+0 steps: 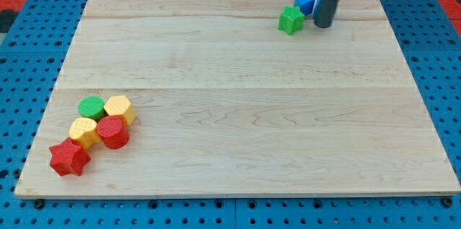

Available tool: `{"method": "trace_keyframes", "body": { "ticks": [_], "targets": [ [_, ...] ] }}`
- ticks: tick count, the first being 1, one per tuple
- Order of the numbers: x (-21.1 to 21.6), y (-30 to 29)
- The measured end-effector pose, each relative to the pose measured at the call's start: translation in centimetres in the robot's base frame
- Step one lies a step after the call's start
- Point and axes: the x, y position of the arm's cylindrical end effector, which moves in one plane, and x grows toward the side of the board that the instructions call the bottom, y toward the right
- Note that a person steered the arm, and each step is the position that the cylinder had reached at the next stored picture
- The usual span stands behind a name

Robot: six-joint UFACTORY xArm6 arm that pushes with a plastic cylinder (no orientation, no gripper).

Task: Separate the green star from the blue blocks

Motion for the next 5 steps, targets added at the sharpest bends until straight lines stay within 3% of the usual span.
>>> {"method": "trace_keyframes", "body": {
  "ticks": [1, 2, 3, 4, 5],
  "targets": [
    [-2.0, -4.7],
    [-0.9, -10.6],
    [0.8, -4.0],
    [1.9, -8.1],
    [1.1, -18.8]
  ]
}}
